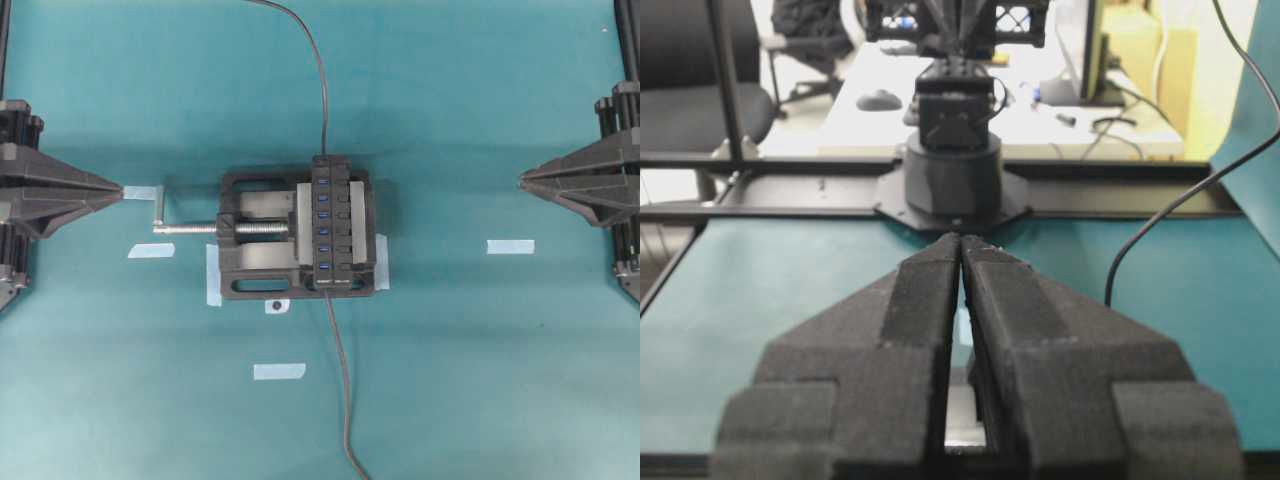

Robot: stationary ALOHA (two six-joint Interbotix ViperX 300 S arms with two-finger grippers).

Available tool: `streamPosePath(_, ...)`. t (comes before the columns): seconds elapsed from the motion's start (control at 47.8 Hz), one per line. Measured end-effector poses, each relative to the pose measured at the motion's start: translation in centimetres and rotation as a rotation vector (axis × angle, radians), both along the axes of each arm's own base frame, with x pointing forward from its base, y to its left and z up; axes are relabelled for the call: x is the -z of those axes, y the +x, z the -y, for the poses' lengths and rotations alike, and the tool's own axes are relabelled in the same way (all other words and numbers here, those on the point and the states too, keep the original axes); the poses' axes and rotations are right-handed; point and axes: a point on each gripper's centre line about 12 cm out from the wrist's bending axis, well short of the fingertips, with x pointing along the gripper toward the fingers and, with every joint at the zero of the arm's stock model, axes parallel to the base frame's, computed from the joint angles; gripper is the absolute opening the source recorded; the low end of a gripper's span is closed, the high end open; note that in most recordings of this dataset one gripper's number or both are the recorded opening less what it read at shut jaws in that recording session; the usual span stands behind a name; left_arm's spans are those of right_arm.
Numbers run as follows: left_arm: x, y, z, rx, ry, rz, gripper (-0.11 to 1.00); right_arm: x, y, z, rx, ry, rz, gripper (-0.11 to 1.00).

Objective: Insert the USB into the second port from the front of the fixed hub.

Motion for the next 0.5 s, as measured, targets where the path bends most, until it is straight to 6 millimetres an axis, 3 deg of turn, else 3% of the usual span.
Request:
streamPosePath(0.042, 0.1, 0.0, 0.0, 0.0, 0.001, -0.008, 0.12, 0.0, 0.0, 0.0, 0.0, 0.0, -0.002, 0.16)
streamPosePath(0.105, 0.5, 0.0, 0.0, 0.001, 0.003, -0.046, 0.01, 0.2, 0.0, 0.0, 0.001, 0.008, -0.003, 0.07)
streamPosePath(0.209, 1.1, 0.0, 0.0, 0.001, 0.004, -0.091, 0.0, 0.0, -0.3, 0.1, 0.005, 0.032, 0.009, -0.02)
streamPosePath(0.502, 1.0, 0.1, 0.0, 0.001, 0.006, -0.11, 0.0, 0.9, -0.7, 0.5, 0.024, 0.08, -0.02, -0.04)
